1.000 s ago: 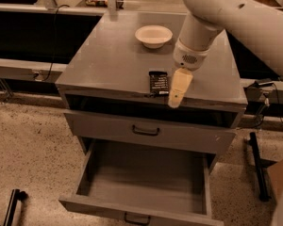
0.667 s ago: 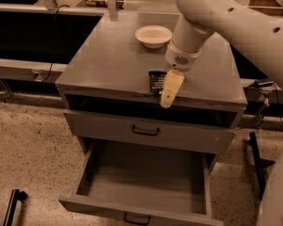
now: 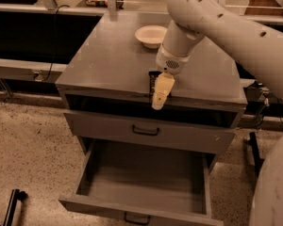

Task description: Place rxbar chocolate into middle drawer

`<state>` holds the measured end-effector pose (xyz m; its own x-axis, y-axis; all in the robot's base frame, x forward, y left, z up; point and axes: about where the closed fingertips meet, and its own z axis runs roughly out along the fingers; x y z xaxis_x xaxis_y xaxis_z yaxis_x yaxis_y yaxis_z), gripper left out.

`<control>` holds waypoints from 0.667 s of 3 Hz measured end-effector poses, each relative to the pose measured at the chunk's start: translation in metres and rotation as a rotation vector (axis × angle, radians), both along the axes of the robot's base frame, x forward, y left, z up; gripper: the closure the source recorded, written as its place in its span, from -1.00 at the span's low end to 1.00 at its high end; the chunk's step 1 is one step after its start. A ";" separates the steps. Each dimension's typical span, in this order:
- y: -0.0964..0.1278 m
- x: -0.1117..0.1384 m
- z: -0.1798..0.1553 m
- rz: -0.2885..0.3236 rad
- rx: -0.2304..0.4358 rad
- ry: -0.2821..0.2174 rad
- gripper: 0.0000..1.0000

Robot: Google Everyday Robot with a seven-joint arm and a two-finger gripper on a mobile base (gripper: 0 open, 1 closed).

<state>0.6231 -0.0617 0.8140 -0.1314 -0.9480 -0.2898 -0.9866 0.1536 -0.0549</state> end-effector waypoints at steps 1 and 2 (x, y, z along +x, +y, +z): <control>0.001 0.001 -0.010 0.020 -0.015 -0.013 -0.62; 0.001 0.001 -0.013 0.039 -0.010 -0.028 -0.15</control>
Offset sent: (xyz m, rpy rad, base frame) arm 0.0005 -0.0020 -0.0127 -0.0042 -0.0531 0.0582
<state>0.6237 -0.0610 0.8009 -0.0859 -0.9551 -0.2835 -0.9899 0.1140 -0.0843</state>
